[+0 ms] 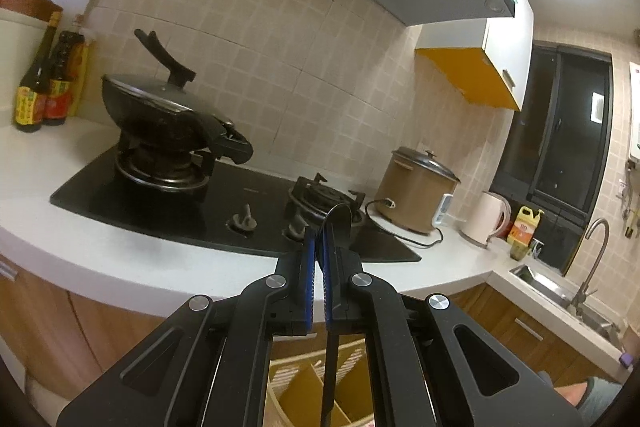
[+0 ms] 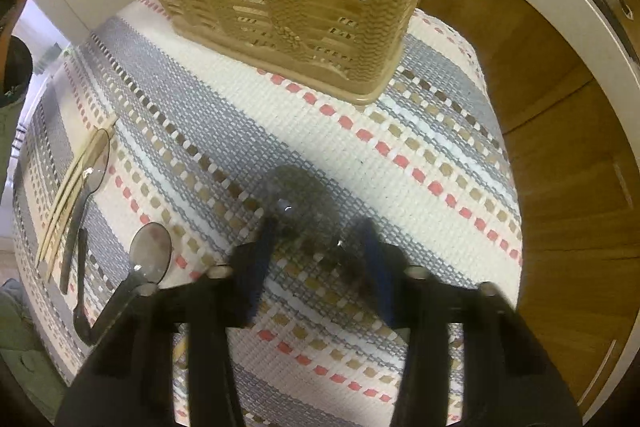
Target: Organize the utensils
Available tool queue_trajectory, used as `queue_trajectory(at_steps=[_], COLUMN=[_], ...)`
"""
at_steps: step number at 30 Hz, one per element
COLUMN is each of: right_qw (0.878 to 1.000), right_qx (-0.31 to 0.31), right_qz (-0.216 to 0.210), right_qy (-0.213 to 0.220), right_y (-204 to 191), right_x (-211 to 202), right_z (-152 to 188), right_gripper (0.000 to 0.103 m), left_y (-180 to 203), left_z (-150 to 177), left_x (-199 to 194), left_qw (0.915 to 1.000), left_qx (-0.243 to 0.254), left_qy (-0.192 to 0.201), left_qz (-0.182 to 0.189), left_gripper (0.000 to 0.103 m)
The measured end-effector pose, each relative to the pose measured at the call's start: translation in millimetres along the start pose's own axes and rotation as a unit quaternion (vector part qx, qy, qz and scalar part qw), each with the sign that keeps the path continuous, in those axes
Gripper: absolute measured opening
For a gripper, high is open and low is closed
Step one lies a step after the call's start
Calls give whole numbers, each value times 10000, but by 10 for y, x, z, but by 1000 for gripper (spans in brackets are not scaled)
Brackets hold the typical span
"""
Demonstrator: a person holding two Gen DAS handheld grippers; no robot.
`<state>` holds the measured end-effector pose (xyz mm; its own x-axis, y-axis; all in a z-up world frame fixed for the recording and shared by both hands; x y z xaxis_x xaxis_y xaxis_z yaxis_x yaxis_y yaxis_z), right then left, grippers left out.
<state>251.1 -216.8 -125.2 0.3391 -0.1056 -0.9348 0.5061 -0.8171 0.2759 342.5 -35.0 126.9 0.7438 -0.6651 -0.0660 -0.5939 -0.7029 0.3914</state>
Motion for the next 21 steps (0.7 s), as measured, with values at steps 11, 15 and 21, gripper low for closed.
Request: queue_trajectory(at_steps=[11, 15, 21], right_qw=[9964, 9932, 9817], right_qx=[252, 585, 1028], right_qz=[279, 194, 6], right_qy=[764, 990, 1602], right_y=[-223, -174, -78], right_x=[-424, -489, -862], right_z=[-90, -30, -40], right_gripper=[0, 0, 0], left_y=[67, 82, 102], left_z=[54, 84, 75], left_x=[-128, -163, -191], left_qw=[10000, 10000, 10000], left_qx=[-41, -33, -62], left_qy=[-34, -58, -19], left_qz=[4, -20, 32], left_gripper=[1, 1, 1])
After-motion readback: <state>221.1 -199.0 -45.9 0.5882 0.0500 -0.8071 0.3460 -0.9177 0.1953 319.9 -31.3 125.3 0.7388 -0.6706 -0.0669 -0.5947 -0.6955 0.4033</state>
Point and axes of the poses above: each gripper's, at about its wrist camera, not at the fingertips, and x roughly the way its jaws point, y to its right, z to its underside, the point moved 10 cm from there along x, roughly the way its jaws point, and after that the axes turned 15 degrees about z, right-handed, at the moved point
